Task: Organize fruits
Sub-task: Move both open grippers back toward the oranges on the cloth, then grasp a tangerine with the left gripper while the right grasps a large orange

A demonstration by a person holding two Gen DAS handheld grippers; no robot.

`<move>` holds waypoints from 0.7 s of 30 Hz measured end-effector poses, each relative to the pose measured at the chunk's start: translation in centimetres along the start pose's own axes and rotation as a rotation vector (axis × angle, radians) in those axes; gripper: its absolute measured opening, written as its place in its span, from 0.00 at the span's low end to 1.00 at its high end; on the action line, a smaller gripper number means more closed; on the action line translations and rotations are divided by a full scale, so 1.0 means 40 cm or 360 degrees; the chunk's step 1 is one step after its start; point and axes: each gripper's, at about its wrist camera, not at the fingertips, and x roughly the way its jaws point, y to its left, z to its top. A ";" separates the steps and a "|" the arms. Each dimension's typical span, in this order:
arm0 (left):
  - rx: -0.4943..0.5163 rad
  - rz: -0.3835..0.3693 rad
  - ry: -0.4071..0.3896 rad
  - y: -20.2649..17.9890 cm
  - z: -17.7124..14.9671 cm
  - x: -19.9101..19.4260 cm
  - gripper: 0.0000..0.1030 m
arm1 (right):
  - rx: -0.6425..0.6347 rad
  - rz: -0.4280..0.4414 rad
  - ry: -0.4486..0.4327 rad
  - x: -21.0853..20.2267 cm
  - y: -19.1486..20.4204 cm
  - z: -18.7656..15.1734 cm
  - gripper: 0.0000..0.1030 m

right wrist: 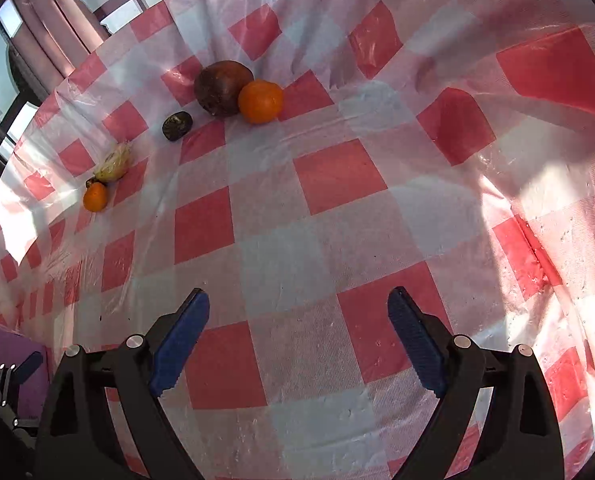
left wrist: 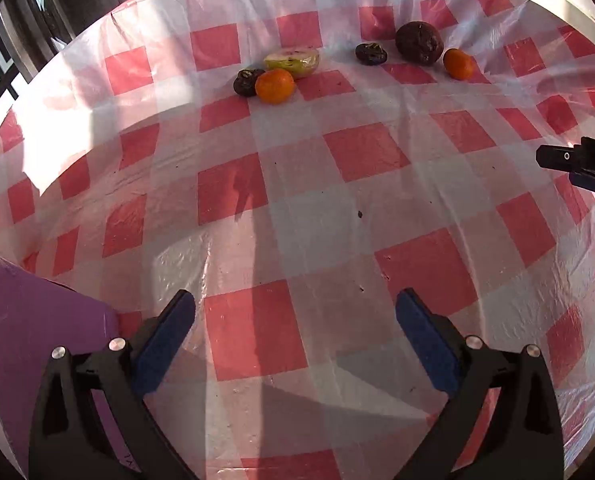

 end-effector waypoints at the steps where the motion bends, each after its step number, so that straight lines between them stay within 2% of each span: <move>1: -0.0048 0.0007 0.0001 0.006 0.021 0.019 0.98 | -0.0017 0.0002 -0.0008 0.021 -0.001 0.020 0.86; 8: -0.0307 0.0100 -0.0004 0.042 0.150 0.137 0.98 | -0.0269 -0.0026 -0.0128 0.112 0.037 0.131 0.88; 9: -0.0326 0.0100 -0.0016 0.045 0.164 0.148 0.98 | -0.0293 -0.0005 -0.0120 0.126 0.040 0.145 0.95; 12: -0.0371 0.0101 -0.0058 0.054 0.204 0.175 0.98 | -0.0369 -0.0065 -0.0132 0.155 0.054 0.177 0.96; 14: -0.0410 0.0091 -0.0074 0.062 0.228 0.193 0.99 | -0.0463 -0.0181 -0.0100 0.182 0.075 0.194 0.96; 16: -0.0479 0.0055 -0.0088 0.075 0.248 0.211 0.99 | -0.0517 -0.0164 -0.0071 0.197 0.090 0.214 0.96; 21: -0.0546 0.0097 -0.0107 0.086 0.308 0.247 0.99 | -0.0577 -0.0110 -0.0068 0.230 0.105 0.262 0.96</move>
